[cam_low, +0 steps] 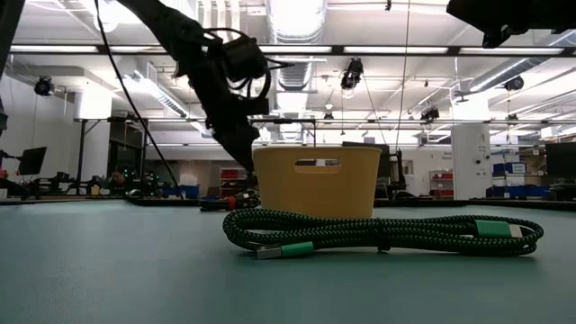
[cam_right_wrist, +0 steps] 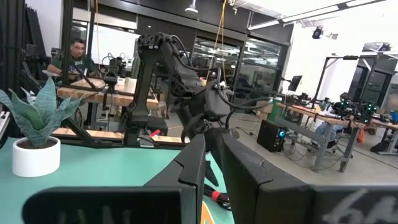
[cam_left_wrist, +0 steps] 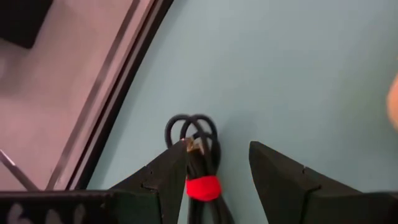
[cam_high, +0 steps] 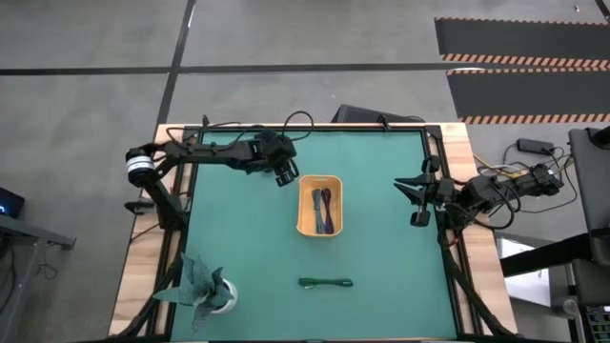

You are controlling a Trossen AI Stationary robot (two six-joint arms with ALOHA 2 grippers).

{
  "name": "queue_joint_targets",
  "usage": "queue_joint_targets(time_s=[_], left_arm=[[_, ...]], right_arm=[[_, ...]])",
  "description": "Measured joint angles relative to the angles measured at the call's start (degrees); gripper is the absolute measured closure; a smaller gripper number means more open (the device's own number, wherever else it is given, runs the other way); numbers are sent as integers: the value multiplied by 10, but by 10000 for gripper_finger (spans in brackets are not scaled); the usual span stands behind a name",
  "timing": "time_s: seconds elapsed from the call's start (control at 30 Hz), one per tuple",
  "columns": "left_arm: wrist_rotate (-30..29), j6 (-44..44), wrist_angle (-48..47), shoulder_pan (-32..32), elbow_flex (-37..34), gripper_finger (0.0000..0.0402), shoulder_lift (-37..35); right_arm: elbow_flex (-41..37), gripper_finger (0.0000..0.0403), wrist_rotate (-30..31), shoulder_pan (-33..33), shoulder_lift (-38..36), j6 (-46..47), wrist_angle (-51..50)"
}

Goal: Pick and place USB-C Cables
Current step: Put the black charger cable into the yellow bin

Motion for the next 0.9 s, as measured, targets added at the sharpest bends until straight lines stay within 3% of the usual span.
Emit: queue_joint_targets(time_s=[0.9], left_arm=[[0, -35, 94, 36, -100, 242, 2]], right_arm=[[0, 360, 0, 0, 0, -1, 0]])
